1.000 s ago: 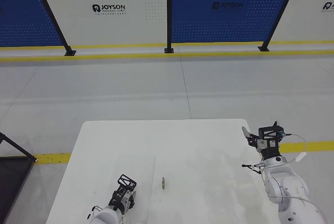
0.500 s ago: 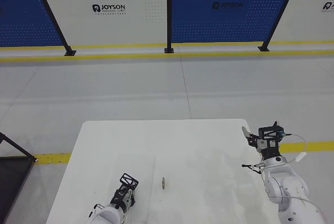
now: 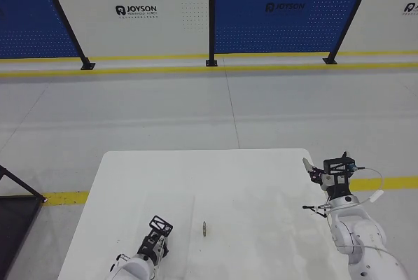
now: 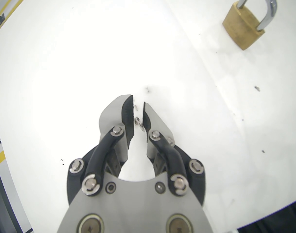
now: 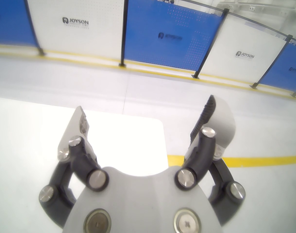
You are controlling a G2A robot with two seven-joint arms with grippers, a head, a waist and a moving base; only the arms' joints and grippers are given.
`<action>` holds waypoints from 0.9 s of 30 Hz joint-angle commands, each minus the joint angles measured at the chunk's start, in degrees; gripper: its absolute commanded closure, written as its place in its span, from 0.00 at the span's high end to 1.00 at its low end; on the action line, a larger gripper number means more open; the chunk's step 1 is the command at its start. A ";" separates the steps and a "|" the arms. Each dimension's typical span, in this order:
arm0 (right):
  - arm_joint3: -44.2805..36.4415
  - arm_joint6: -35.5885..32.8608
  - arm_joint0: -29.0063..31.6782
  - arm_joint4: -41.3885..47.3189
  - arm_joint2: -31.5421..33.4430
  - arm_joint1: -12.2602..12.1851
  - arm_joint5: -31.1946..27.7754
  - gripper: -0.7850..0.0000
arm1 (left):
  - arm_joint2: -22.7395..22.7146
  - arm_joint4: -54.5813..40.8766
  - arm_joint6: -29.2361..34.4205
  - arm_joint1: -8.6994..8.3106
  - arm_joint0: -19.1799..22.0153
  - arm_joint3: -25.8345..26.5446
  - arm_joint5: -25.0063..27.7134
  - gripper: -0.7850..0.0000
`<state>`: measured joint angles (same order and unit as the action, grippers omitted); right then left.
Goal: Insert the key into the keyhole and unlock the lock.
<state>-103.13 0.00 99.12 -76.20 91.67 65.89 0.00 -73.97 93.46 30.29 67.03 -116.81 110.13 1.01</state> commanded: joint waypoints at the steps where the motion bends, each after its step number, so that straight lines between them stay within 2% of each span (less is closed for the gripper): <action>1: 0.00 0.00 0.00 0.00 0.00 0.00 0.00 1.00 | -0.02 -0.02 0.02 -0.01 -0.02 0.01 0.02 0.47; 5: 0.00 0.00 0.00 0.00 0.00 0.00 0.00 1.00 | -0.02 -0.04 -0.06 -0.03 -0.05 0.00 0.32 0.46; 10: 0.00 0.00 0.00 0.00 0.00 0.00 0.00 1.00 | 0.18 0.74 0.20 -0.10 -0.44 0.08 0.84 0.34; 13: 0.00 0.00 0.00 0.00 0.00 0.00 0.00 1.00 | 0.26 0.89 0.29 -0.11 -0.49 -0.05 0.93 0.37; 16: 0.00 0.00 0.00 0.00 0.00 0.00 0.00 1.00 | 0.35 0.95 0.46 -0.12 -0.47 -0.27 1.01 0.34; 20: 0.00 0.00 0.00 0.00 0.00 0.00 0.00 1.00 | 0.41 0.90 0.49 -0.12 -0.40 -0.43 0.99 0.35; 21: 0.00 0.00 0.00 0.00 0.00 0.00 0.00 1.00 | 0.44 0.88 0.54 -0.11 -0.38 -0.48 0.99 0.33; 23: 0.00 0.00 0.00 0.00 0.00 0.00 0.00 1.00 | 0.50 1.02 0.67 -0.11 -0.30 -0.62 0.90 0.22; 27: 0.00 0.00 0.00 0.00 0.00 0.00 0.00 1.00 | 0.59 1.08 0.85 -0.09 -0.29 -0.69 0.51 0.15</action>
<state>-103.13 0.00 99.12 -76.20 91.67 65.89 0.00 -73.37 94.53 31.10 66.93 -117.09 109.42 1.65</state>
